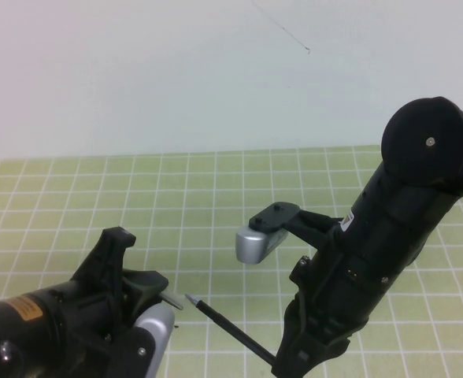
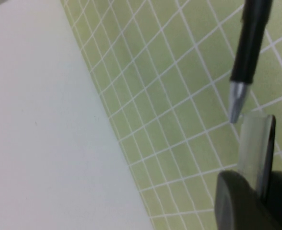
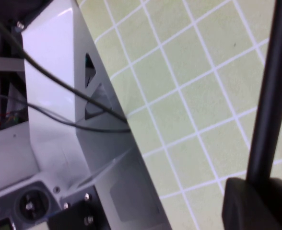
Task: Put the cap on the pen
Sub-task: Put the cap on the pen
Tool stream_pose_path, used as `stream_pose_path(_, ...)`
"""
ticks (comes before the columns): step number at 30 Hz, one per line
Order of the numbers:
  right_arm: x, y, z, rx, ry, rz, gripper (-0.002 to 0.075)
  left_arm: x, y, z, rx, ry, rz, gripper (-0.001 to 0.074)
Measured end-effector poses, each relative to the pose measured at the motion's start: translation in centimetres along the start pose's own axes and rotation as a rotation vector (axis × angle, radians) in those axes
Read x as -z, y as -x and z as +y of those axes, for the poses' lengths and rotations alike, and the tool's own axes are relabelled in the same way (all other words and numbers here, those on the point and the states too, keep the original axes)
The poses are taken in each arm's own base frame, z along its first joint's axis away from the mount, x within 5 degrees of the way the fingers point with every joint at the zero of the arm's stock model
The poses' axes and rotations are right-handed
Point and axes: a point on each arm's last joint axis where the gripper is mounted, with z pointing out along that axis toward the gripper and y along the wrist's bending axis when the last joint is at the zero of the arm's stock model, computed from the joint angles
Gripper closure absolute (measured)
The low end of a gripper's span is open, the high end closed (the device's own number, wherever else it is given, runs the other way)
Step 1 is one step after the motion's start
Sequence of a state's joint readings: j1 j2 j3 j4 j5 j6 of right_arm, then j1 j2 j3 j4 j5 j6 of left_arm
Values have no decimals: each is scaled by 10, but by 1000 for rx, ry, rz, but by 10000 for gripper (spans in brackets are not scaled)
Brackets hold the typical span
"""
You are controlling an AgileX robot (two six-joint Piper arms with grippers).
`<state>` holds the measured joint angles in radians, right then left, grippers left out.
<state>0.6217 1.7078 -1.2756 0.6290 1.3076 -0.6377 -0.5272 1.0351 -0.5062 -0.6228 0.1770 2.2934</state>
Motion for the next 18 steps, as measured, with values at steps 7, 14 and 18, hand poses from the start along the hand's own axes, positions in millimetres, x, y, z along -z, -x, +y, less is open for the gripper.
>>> stream_pose_path(7,0,0,0,-1,2,-2,729,0,0,1,-2,6,5,654)
stream_pose_path(14,0,0,0,-1,2,-2,729,0,-4,4,10,46,39,654)
stream_pose_path(18,0,1,1,9,13,-10,729,-2,-3,3,11,29,32,654)
